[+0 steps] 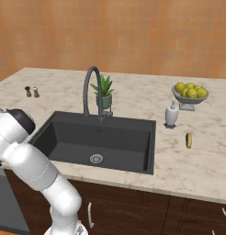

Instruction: Pick the bell pepper from the sink and place it in the bowl. Then pick the bowl and place it in the microwave. Then close the microwave door and press the start button.

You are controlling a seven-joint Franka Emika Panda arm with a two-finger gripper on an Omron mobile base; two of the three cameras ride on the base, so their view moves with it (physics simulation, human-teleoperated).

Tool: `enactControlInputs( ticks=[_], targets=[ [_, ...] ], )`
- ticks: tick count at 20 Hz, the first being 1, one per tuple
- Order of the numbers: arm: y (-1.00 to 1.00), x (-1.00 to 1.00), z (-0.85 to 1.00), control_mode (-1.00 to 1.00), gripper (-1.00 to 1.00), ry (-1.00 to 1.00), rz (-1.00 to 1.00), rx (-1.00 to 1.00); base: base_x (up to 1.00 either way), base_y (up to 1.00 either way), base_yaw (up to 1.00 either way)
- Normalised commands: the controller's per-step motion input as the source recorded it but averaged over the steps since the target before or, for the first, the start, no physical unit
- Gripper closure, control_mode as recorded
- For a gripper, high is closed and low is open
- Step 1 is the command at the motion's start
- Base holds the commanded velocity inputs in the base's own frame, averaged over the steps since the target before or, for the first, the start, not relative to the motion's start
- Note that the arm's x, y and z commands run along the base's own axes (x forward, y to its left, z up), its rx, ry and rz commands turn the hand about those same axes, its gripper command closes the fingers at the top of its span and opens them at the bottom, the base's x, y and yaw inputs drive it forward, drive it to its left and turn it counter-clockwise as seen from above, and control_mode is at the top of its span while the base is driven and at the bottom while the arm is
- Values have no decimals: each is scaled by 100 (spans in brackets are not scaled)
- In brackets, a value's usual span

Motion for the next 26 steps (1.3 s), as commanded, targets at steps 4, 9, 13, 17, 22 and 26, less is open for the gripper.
enactControlInputs(
  ticks=[4,9,13,17,22,26],
  targets=[
    [16,-7,5,-100,-100,0,-5,0,0,0,0],
    [27,-3,6,-100,-100,0,-1,0,0,0,0],
    [-4,-6,13,-100,-100,-1,-4,0,0,0,0],
    [-47,-47,2,-100,-100,-7,-11,4,0,0,0],
    [-42,-48,-29,-100,-100,-7,-10,18,0,0,0],
    [-57,-9,0,-100,-100,-8,-7,30,0,0,0]
  ],
)
